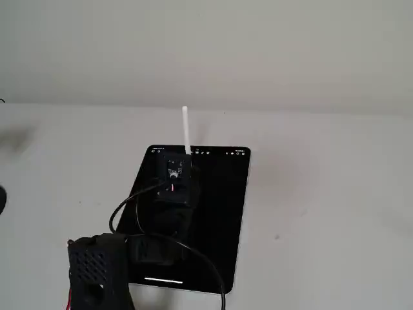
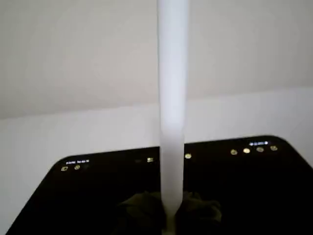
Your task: Draw a line in the middle of the ipad using the apple pencil
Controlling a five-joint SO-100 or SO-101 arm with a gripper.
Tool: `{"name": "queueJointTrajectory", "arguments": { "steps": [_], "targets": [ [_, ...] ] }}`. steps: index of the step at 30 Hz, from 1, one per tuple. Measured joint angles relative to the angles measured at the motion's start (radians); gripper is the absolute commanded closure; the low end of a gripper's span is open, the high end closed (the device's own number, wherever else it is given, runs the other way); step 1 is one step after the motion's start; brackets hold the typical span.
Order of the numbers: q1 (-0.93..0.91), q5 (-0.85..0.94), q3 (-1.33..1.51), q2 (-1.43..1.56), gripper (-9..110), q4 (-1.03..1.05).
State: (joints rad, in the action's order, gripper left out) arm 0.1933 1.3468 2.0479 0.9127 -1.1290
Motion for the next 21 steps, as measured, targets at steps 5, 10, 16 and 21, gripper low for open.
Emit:
{"name": "queueJointTrajectory", "arguments": {
  "steps": [5,10,16,21],
  "targets": [
    [0.000,0.000,0.015,0.000,102,-0.008],
    [0.000,0.000,0.064,0.008,102,-0.040],
    [0.000,0.000,0.153,0.052,102,-0.074],
    [0.006,0.000,0.222,0.072,102,-0.118]
  ]
}}
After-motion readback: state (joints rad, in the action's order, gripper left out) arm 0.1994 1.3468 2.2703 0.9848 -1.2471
